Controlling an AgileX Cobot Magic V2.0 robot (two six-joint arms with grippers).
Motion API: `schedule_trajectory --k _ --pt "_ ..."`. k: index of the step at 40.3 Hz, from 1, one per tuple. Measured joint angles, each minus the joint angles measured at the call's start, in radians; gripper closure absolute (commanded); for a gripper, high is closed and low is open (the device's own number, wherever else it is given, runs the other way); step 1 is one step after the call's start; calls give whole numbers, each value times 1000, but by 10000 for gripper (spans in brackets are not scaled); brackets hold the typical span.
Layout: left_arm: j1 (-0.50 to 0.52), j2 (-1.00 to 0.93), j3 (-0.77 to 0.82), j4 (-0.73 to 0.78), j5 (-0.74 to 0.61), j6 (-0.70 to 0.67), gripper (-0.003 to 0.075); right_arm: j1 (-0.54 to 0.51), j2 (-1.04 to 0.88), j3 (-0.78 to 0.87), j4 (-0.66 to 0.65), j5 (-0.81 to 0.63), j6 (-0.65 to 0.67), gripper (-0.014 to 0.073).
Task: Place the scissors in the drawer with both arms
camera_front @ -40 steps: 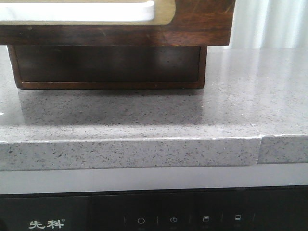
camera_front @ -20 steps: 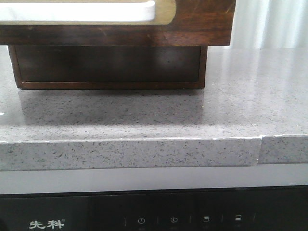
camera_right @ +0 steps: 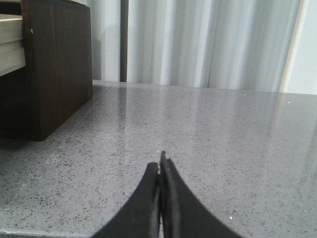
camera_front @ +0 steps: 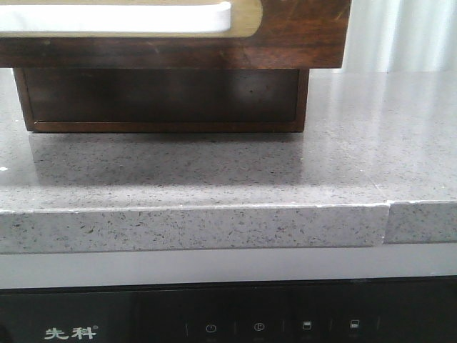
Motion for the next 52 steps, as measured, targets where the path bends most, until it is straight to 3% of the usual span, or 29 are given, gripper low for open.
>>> schedule_trajectory --k 13,52 --pt "0 0 0 0 0 0 741 63 0 0 0 0 0 659" --pt "0 0 0 0 0 0 741 40 0 0 -1 -38 71 659"
